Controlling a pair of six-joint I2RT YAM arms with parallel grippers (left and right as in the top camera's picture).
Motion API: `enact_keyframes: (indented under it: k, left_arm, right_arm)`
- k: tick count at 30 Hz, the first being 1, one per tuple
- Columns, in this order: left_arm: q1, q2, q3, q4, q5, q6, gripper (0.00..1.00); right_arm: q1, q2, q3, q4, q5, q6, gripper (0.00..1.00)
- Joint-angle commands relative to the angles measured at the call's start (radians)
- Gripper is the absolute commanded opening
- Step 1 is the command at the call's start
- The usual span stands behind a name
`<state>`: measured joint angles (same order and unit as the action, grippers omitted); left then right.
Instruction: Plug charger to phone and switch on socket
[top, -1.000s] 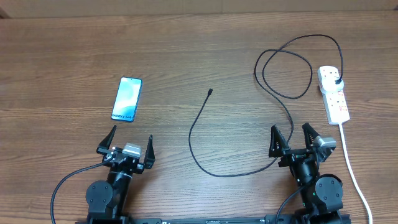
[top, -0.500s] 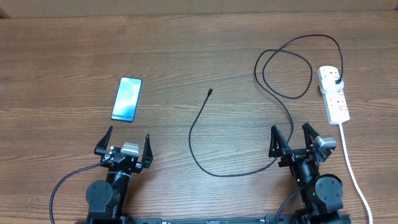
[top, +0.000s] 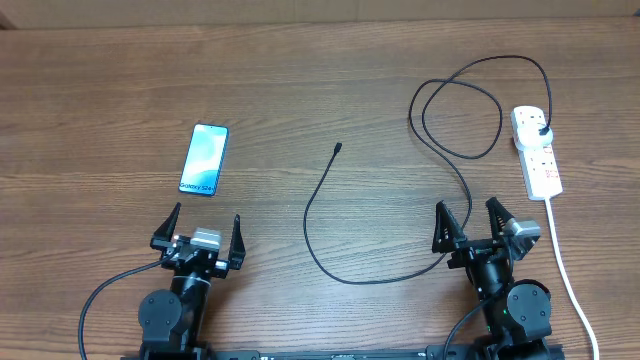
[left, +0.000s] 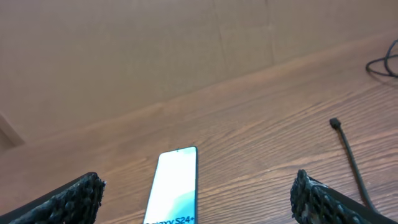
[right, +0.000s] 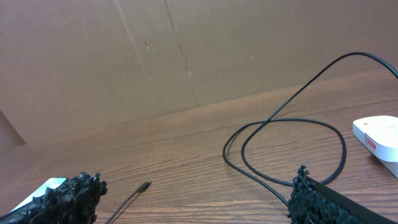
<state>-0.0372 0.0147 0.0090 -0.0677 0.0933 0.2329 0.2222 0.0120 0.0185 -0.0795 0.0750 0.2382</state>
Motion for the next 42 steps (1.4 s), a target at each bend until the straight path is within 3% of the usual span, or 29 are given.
enact_keyframes:
  k: [1,7,21,31,42]
  left_arm:
    - [0.005,-0.009,-0.004,0.0,0.019,-0.085,1.0]
    - [0.005,-0.009,0.0,0.008,0.142,-0.084,1.0]
    - [0.005,-0.009,0.026,0.034,0.144,-0.126,1.0]
    - [0.005,-0.009,0.188,-0.117,0.144,-0.194,1.0]
    - [0.005,0.01,0.287,-0.12,0.145,-0.215,1.0]
  right_arm:
    - [-0.002,-0.009,-0.011,0.003,-0.002,-0.004,1.0]
    - [-0.002,-0.009,-0.011,0.003,-0.002,-0.004,1.0]
    - [-0.002,-0.009,-0.011,0.003,-0.002,-0.004,1.0]
    - [-0.002,-0.009,-0.011,0.003,-0.002,-0.004,1.0]
    - [-0.002,-0.009,-0.011,0.003,-0.002,-0.004,1.0]
